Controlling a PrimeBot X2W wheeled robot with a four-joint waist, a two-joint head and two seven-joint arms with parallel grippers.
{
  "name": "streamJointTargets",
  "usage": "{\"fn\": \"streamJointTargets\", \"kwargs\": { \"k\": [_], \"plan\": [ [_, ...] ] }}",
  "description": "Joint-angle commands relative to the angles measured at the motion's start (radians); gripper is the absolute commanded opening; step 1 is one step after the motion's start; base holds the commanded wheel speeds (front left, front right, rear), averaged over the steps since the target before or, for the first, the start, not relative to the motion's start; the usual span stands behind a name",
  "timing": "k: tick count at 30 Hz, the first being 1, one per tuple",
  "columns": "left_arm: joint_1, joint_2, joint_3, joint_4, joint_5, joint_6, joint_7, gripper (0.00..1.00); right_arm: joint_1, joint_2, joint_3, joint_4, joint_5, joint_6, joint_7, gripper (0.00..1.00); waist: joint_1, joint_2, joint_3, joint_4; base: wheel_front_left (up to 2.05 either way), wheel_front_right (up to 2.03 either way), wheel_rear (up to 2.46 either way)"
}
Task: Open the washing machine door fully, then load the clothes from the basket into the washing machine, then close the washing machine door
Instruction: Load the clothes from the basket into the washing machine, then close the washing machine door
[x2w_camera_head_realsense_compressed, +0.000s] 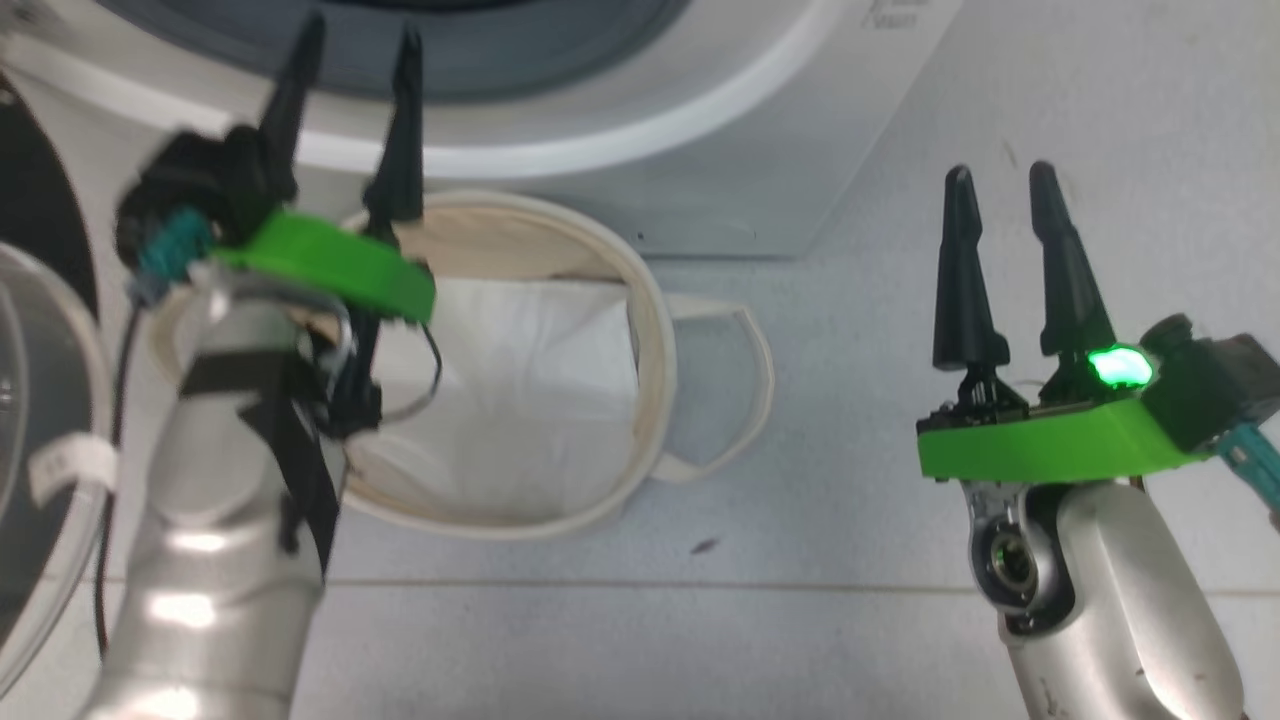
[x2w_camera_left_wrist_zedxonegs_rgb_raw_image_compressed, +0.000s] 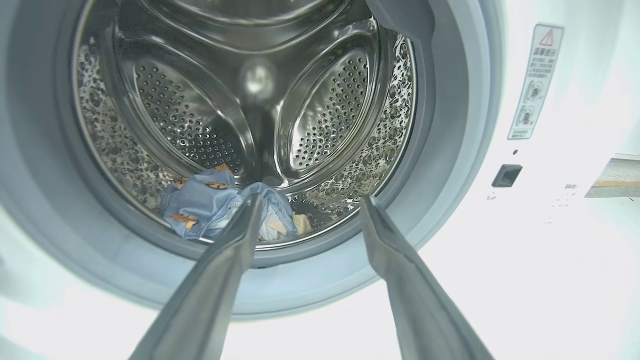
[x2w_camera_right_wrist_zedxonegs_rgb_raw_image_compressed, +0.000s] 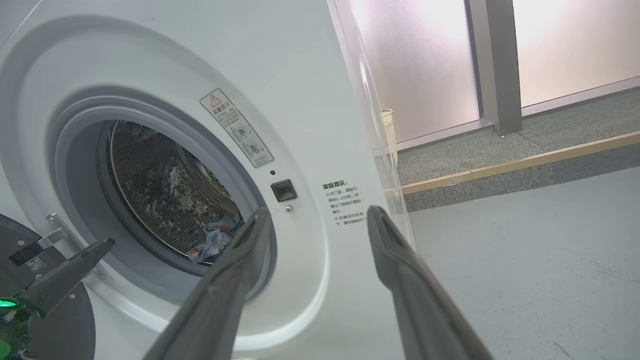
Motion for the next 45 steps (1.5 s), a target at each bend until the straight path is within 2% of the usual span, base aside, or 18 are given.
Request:
{"fn": "streamJointTargets", "kwargs": {
  "k": [1, 10, 17, 24, 33, 45],
  "plan": [
    [0.05, 0.021, 0.026, -0.043, -0.005, -0.005, -0.004, 1.0, 0.028, 0.004, 0.023, -0.022, 0.006, 0.0, -0.005, 1.0, 0.0, 0.0, -0.094, 0.032, 0.0, 0.0, 0.0],
    [0.276, -0.012, 0.006, -0.135, -0.051, -0.005, -0.004, 1.0, 0.101, 0.004, 0.011, 0.004, 0.002, 0.0, -0.005, 1.0, 0.0, 0.0, -0.204, 0.106, 0.0, 0.0, 0.0],
    [0.409, -0.024, 0.022, -0.206, -0.033, 0.004, -0.004, 1.0, 0.145, 0.004, 0.015, 0.02, 0.015, 0.0, -0.005, 1.0, 0.0, 0.0, -0.268, 0.144, 0.0, 0.0, 0.0],
    [0.528, -0.032, 0.044, -0.253, -0.038, 0.024, -0.004, 1.0, 0.183, 0.004, 0.007, 0.035, 0.019, 0.0, -0.005, 1.0, 0.0, 0.0, -0.327, 0.161, 0.0, 0.0, 0.0],
    [0.599, -0.034, 0.049, -0.347, 0.038, 0.055, -0.004, 1.0, 0.202, 0.004, 0.009, 0.056, 0.007, 0.0, -0.005, 1.0, 0.0, 0.0, -0.342, 0.165, 0.0, 0.0, 0.0],
    [0.653, -0.035, 0.055, -0.387, 0.019, 0.068, -0.004, 1.0, 0.226, 0.004, -0.018, 0.127, -0.004, 0.0, -0.005, 1.0, 0.0, 0.0, -0.362, 0.148, 0.0, 0.0, 0.0]
  ]
}}
